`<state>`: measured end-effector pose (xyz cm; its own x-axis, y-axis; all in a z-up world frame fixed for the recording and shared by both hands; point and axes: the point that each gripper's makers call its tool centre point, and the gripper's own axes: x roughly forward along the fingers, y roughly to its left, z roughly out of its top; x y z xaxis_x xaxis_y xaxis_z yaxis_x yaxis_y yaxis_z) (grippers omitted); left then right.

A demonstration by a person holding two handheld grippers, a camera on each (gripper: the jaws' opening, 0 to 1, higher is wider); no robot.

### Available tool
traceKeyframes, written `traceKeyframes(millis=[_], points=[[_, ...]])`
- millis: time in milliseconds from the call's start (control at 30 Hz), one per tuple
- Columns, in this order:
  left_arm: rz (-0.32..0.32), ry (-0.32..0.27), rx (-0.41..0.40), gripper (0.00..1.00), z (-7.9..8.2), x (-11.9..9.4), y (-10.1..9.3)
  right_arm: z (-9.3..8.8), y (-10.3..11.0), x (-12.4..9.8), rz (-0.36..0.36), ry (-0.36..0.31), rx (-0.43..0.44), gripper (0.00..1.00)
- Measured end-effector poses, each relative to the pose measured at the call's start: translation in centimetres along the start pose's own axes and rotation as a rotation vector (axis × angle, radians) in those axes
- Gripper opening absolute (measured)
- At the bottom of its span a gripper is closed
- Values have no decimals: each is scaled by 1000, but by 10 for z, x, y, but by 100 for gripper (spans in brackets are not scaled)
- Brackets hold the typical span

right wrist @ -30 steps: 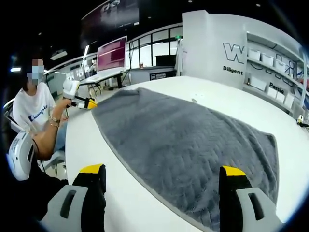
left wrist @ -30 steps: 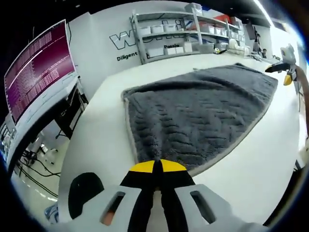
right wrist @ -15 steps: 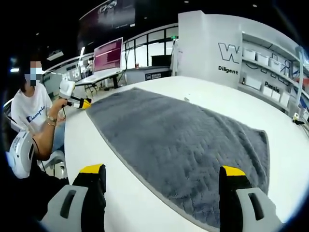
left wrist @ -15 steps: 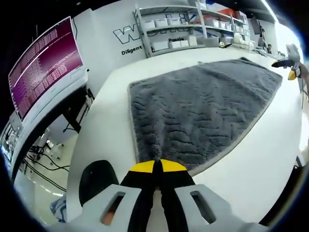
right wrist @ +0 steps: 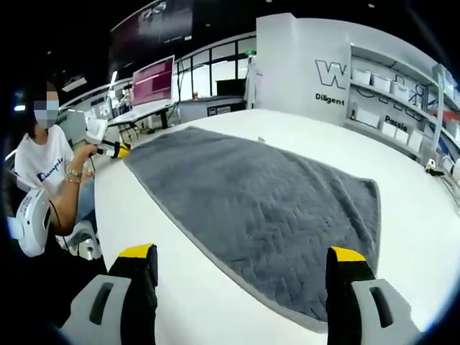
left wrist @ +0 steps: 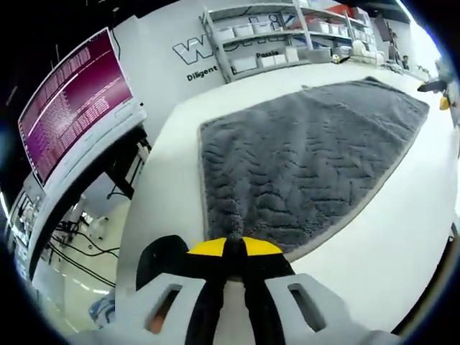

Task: Open the folded towel by lifting each exposed corner and separating the folded layers until the towel lies flat within the target outline without major curled edges

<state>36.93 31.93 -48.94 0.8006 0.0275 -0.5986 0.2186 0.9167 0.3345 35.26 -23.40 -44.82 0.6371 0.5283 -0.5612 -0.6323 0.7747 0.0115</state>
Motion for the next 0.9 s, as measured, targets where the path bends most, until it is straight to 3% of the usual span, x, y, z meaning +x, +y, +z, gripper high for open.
traceKeyframes(millis=[133,267,300,333,400,500,633,700,800,900], points=[[-33,-52,-42,25,5,-8,-2,-5,-9,-5,-16,4,22,100],[-97,-176,-101,46,25,-24,-10,-9,-11,-6,-20,7,37,100],[-124,-201,-110,50,29,-27,-13,-9,-11,-6,-20,6,38,100],[-191,-247,-134,52,38,-33,-23,-9,-12,-7,-20,3,43,100],[-232,-296,-142,55,48,-40,-31,-9,-16,-8,-23,7,46,100],[-225,-321,-134,60,54,-47,-34,-15,-15,-9,-14,38,24,100],[-234,-333,-150,83,57,-49,-36,-14,-14,-12,3,31,20,100],[-258,-337,-154,87,57,-51,-40,-15,-16,-15,-7,31,14,100],[-343,-391,-134,94,64,-58,-56,-15,-19,-21,-15,22,14,100],[-334,-413,-124,99,67,-58,-57,-17,-21,-26,-26,24,10,100]])
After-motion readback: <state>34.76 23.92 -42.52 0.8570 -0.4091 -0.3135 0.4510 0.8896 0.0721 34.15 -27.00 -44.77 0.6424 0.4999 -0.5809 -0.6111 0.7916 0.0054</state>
